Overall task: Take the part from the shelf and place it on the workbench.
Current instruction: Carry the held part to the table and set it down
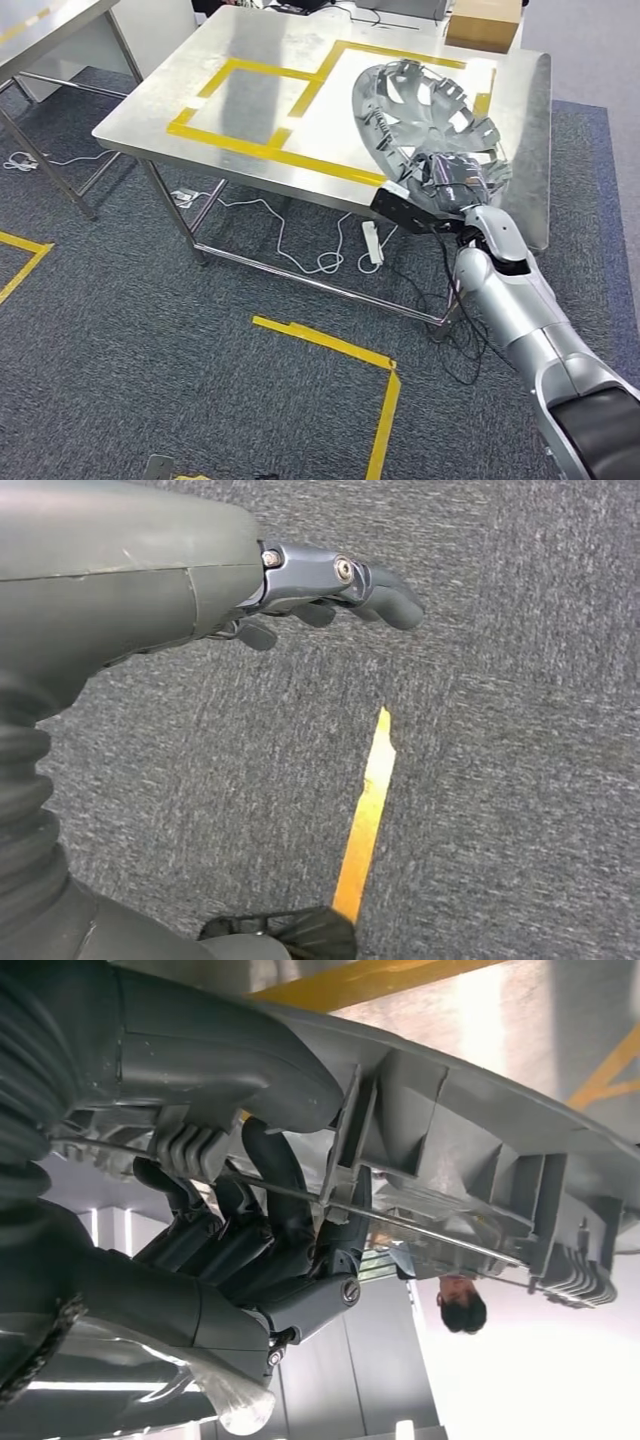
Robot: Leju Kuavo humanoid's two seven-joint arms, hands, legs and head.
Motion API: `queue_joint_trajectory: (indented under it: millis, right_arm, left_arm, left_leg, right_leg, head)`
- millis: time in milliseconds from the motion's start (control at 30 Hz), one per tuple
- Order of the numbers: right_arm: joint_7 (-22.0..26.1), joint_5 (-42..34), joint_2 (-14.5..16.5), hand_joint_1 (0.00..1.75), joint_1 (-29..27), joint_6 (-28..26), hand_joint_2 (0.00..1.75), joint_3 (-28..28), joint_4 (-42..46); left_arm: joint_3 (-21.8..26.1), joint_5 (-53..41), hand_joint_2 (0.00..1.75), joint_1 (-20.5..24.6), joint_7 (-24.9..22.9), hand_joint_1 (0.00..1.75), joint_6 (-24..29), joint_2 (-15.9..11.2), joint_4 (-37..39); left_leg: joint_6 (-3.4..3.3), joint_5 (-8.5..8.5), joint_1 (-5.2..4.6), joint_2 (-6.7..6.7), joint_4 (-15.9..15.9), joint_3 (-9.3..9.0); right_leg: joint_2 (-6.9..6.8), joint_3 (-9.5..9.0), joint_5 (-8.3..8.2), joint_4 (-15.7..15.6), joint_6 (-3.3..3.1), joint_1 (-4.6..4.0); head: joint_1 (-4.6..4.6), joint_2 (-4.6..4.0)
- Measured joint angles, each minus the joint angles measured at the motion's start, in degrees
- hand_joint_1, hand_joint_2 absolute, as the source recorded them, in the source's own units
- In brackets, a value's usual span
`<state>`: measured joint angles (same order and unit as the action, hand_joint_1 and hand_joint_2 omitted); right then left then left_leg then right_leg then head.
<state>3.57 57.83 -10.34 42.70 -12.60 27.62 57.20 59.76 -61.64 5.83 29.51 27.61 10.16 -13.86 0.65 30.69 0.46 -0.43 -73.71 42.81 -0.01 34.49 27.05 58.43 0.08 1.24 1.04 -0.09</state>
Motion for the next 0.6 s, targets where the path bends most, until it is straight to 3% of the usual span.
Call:
queue_joint_trajectory:
  millis: [67,100,133,267,333,400,433,467,500,567,600]
  right_arm:
    - [0.0,0.0,0.0,1.75,0.0,0.0,1.75,0.0,0.0]
    - [0.0,0.0,0.0,1.75,0.1,0.0,1.75,0.0,0.0]
    - [0.0,0.0,0.0,1.75,0.1,0.0,1.75,0.0,0.0]
    - [0.0,0.0,0.0,1.75,0.1,0.0,1.75,0.0,0.0]
    - [0.1,0.0,0.0,1.75,0.1,0.0,1.75,0.0,0.0]
    - [0.1,-0.1,0.0,1.75,0.1,0.0,1.75,0.0,0.0]
    - [0.1,-0.1,0.0,1.75,0.0,0.0,1.75,0.0,0.0]
    - [0.1,-0.1,-0.1,1.75,-0.1,0.0,1.75,0.0,0.0]
    - [0.1,-0.1,-0.1,1.75,-0.1,0.0,1.75,-0.1,0.0]
    - [0.0,-0.1,-0.1,1.75,0.0,0.0,1.75,-0.1,0.0]
    - [0.0,-0.1,-0.2,1.75,0.0,0.0,1.75,-0.1,0.0]
  left_arm:
    - [0.0,0.0,1.75,0.0,0.0,0.0,0.0,0.0,0.0]
    - [0.0,0.0,1.75,0.0,0.0,0.0,0.0,0.0,0.0]
    - [0.0,0.0,1.75,0.1,0.0,0.0,0.0,0.0,0.0]
    - [0.0,0.0,1.75,0.0,0.0,0.0,0.0,0.0,0.0]
    - [0.0,0.0,1.75,0.1,0.0,0.0,0.0,-0.1,0.0]
    - [0.0,-0.1,1.75,0.2,0.0,0.0,0.0,0.0,0.0]
    - [-0.1,-0.2,1.75,0.1,0.0,0.0,0.0,0.0,0.0]
    - [-0.1,-0.2,1.75,0.1,0.0,0.0,-0.1,0.0,0.0]
    - [-0.2,-0.2,1.75,0.1,0.0,0.0,-0.1,0.0,0.0]
    - [-0.3,-0.2,1.75,0.1,0.0,0.0,-0.1,0.1,0.0]
    - [-0.3,-0.2,1.75,0.1,0.0,0.0,-0.1,0.1,0.0]
  left_leg:
    - [-0.33,-4.45,-0.01,-0.01,7.8,-3.33]
    - [-0.55,-5.71,-0.1,-0.03,11.3,-4.83]
    - [-0.74,-6.16,-0.19,-0.04,13.3,-5.69]
    - [-1.77,-5.93,-0.24,-0.06,14.8,-6.17]
    - [-2.41,-6.01,-0.11,-0.07,15.2,-6.42]
    - [-2.77,-5.86,-0.23,-0.09,15.2,-6.47]
    - [-2.85,-5.8,-0.27,-0.1,15.2,-6.53]
    - [-2.89,-5.73,-0.3,-0.13,15.2,-6.62]
    - [-2.87,-5.63,-0.31,-0.17,15.2,-6.77]
    - [-2.62,-5.29,-0.31,-0.26,15.1,-7.18]
    - [-2.39,-5.13,-0.41,-0.28,15.0,-7.22]
  right_leg:
    - [0.08,-0.46,0.35,0.0,0.29,-0.05]
    - [0.11,-0.55,0.51,0.1,0.5,-0.16]
    - [0.12,-0.51,0.58,0.1,0.75,-0.26]
    - [0.06,0.06,1.19,0.4,1.91,-0.15]
    - [0.07,2.12,3.62,4.5,2.17,-0.09]
    - [0.09,6.01,6.79,12.4,2.3,-0.13]
    - [0.09,7.7,7.45,15.4,2.38,-0.13]
    - [0.08,8.52,7.01,16.4,2.42,-0.13]
    - [0.07,8.16,5.45,15.0,2.4,-0.12]
    - [0.0,4.82,1.18,7.4,2.23,-0.14]
    - [-0.02,2.99,-0.13,3.7,2.09,-0.21]
  head:
    - [-0.01,0.0]
    - [0.02,0.0]
    - [0.04,0.0]
    - [0.1,0.01]
    - [0.22,0.0]
    - [0.31,0.0]
    - [0.31,0.0]
    - [0.31,0.0]
    - [0.32,0.0]
    - [0.3,0.0]
    - [0.29,0.0]
